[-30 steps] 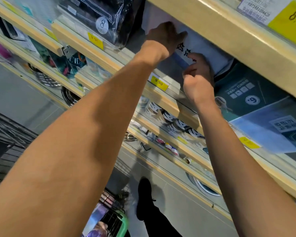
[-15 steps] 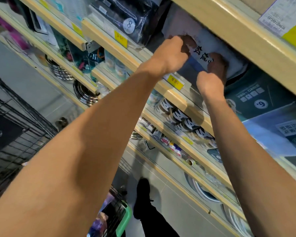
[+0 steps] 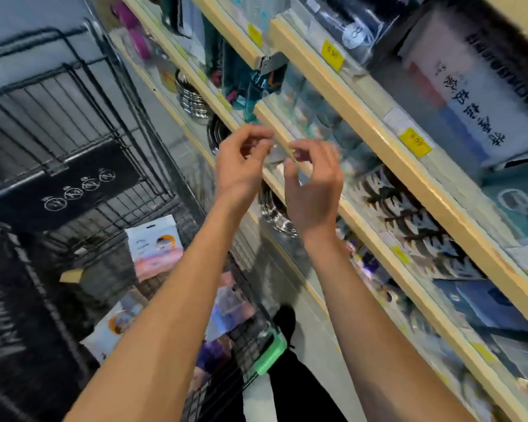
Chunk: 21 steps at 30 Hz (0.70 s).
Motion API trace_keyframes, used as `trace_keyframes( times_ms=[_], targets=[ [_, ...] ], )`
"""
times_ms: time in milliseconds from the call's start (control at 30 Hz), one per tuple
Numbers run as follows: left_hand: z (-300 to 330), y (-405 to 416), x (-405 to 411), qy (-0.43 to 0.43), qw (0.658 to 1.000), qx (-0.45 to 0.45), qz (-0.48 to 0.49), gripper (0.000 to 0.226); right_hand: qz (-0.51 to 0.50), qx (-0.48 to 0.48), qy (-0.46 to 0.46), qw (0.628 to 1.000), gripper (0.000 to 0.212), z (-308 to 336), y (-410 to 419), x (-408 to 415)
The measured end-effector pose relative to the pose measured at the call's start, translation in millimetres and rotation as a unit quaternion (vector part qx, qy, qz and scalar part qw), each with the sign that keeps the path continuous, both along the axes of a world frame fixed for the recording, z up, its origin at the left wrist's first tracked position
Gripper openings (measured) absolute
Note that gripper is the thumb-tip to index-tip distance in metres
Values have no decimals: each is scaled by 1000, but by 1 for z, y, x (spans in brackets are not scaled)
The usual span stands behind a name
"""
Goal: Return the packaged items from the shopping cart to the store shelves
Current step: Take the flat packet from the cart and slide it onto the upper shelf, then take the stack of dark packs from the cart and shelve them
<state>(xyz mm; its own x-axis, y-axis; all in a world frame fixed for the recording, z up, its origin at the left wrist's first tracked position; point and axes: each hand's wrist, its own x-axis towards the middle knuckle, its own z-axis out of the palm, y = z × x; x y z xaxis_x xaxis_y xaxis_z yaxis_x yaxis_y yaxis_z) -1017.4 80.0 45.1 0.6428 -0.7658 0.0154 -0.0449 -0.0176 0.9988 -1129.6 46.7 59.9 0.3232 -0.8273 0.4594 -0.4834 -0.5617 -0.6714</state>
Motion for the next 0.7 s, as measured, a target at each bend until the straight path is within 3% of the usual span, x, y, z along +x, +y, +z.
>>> trace_keyframes(
  times_ms=[200,367,500,700],
  targets=[
    [-78,148,35,90,978,131,134,15,120,166,60,977,13,-71,98,53],
    [-139,249,59,236,915,244,217,23,201,297,151,921,11,-136,156,73],
    [-173,298,75,263,882,305,244,22,251,336,239,876,13,-180,177,76],
    [-221,345,75,317,832,381,251,27,220,391,359,819,27,-255,184,81]
  ],
)
